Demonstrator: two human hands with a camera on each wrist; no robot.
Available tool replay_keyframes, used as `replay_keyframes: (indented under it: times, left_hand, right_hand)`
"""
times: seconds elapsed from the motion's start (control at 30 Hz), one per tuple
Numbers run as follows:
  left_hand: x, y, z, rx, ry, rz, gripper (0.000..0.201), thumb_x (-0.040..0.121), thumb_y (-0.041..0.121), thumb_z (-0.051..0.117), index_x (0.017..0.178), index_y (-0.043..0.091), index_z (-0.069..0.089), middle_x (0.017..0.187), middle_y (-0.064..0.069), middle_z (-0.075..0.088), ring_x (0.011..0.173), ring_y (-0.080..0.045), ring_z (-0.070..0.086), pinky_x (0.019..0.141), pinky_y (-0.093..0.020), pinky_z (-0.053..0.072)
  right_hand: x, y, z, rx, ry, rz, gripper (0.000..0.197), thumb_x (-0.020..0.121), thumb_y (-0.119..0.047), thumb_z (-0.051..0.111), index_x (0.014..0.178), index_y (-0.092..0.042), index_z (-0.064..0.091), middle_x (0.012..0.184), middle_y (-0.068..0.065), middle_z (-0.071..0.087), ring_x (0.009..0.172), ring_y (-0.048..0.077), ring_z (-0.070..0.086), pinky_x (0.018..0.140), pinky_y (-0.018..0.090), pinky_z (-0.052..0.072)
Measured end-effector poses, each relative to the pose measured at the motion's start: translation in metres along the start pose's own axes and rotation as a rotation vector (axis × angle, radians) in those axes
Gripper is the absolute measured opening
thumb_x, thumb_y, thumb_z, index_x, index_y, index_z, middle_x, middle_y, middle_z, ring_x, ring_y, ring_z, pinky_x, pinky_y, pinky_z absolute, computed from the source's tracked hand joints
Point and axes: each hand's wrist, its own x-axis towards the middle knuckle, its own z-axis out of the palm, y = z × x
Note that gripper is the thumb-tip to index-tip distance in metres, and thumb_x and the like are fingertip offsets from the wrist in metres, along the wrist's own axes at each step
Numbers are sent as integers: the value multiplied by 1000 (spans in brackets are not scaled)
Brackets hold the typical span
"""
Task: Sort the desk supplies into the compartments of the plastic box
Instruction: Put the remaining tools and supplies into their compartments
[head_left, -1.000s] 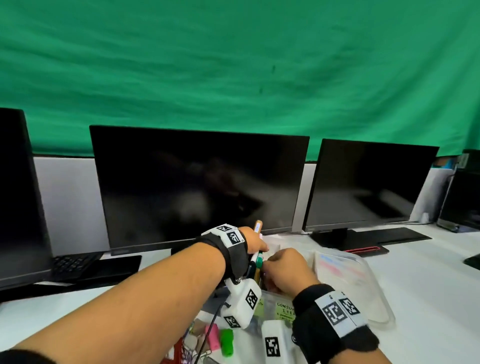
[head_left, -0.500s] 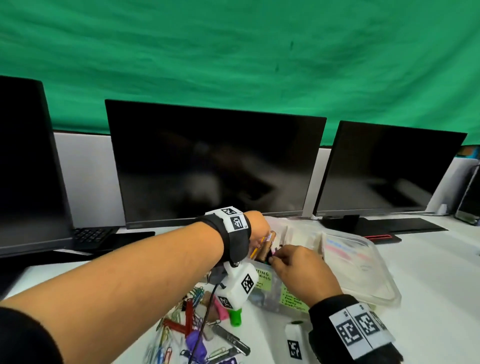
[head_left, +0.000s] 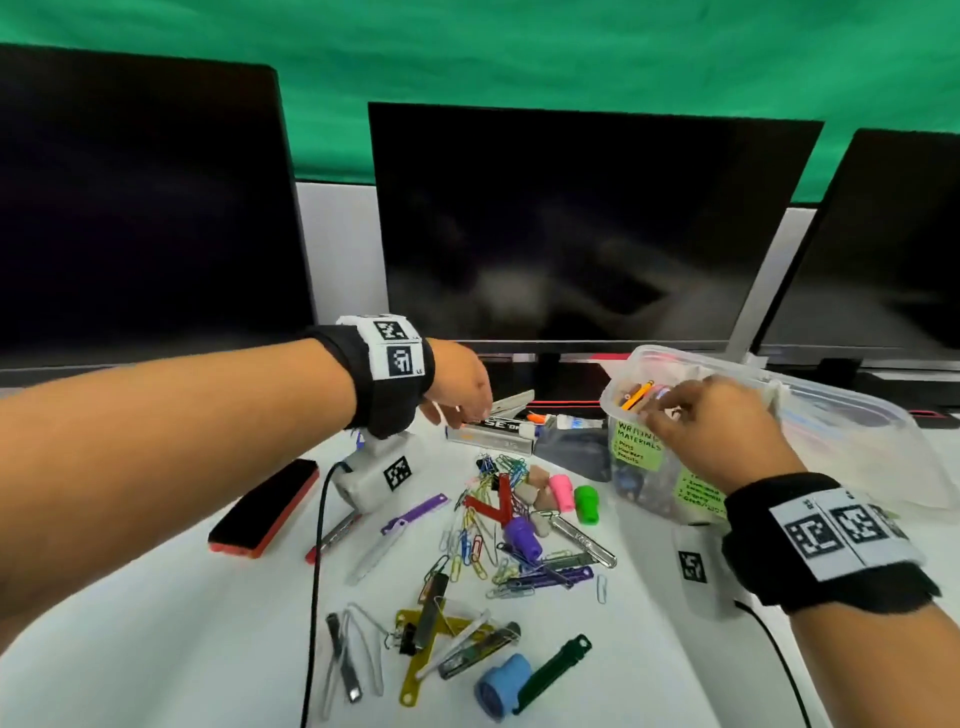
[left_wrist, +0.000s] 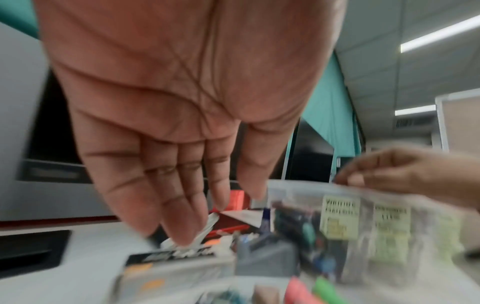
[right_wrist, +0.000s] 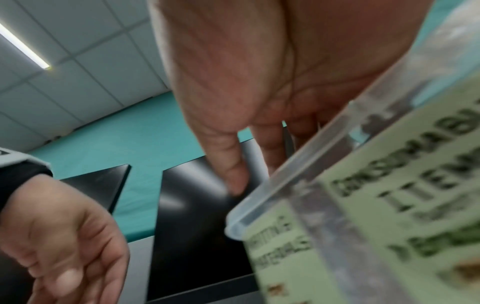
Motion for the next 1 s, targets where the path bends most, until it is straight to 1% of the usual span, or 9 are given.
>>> replay_keyframes:
  times: [0.1, 0.17, 0.27, 0.33, 0.47, 0.63, 0.8, 0.93, 1.0]
  left_hand:
    - [-15, -34, 14, 283, -48, -93, 33, 91, 25, 60, 119, 7, 62, 102, -6, 67, 85, -18, 62, 63, -21, 50]
    - [-22, -52, 26, 420, -85, -174, 37, 91, 29, 60, 118, 4, 62, 109, -11, 70, 77, -17, 61, 56, -17, 46]
    - [-27, -76, 42, 561, -77, -278, 22, 87, 33, 63, 87, 12, 64, 64, 0, 70, 31, -3, 52, 37, -9, 37]
    - [-34, -85, 49, 586, -85, -292, 29, 84, 36, 66, 67, 15, 56, 38, 5, 54, 20, 0, 43, 33, -7, 33]
    - [-44, -95, 57, 714, -101, -230, 27, 86, 35, 62, 66, 18, 56, 54, 8, 48, 46, -6, 46, 42, -13, 32]
    - [-42, -103, 62, 720, -99, -188, 28, 86, 29, 61, 106, 10, 67, 83, 1, 57, 79, -15, 52, 55, -20, 37]
    - [-43, -102, 66, 659, -93, -158, 34, 88, 29, 57, 116, 10, 61, 98, -3, 60, 81, -17, 51, 53, -20, 36]
    - [-37, -102, 71, 605, -139, -129, 31, 88, 15, 45, 112, 5, 63, 91, -5, 67, 66, -20, 57, 48, -19, 41]
    - [-35, -101, 71, 591, -146, -67, 27, 93, 13, 40, 108, 4, 60, 101, -9, 69, 67, -19, 57, 55, -21, 46]
  right_hand:
    - [-5, -27, 11, -12, 167, -143, 27, 85, -37, 55, 96, -20, 72, 104, 9, 65, 107, 33, 51, 94, 38, 39]
    - [-13, -50, 21, -12, 104, -278, 26, 86, -34, 55, 101, -19, 70, 104, 7, 64, 108, 30, 52, 95, 38, 41]
    - [-27, -76, 36, -68, -248, -453, 26, 89, -33, 56, 111, -24, 67, 110, 0, 63, 107, 20, 55, 91, 34, 47]
    - [-38, -88, 44, -113, -482, -541, 26, 89, -36, 58, 112, -27, 66, 113, -4, 64, 102, 15, 59, 87, 29, 49]
    - [-62, -106, 51, -98, -730, -687, 38, 76, -49, 70, 112, -36, 65, 108, -11, 64, 92, 8, 57, 77, 23, 48]
    - [-78, -110, 50, -168, -930, -752, 60, 62, -55, 78, 116, -38, 59, 108, -12, 59, 96, 11, 57, 81, 28, 52]
    - [-78, -99, 52, -235, -994, -757, 68, 60, -53, 80, 119, -38, 51, 115, -10, 54, 103, 14, 53, 90, 36, 51]
    - [-74, -89, 53, -257, -937, -733, 55, 69, -41, 78, 119, -38, 53, 113, -10, 52, 102, 13, 52, 89, 32, 49]
    - [-69, -83, 56, -259, -885, -710, 52, 73, -34, 76, 119, -37, 54, 115, -9, 52, 104, 14, 51, 90, 30, 47]
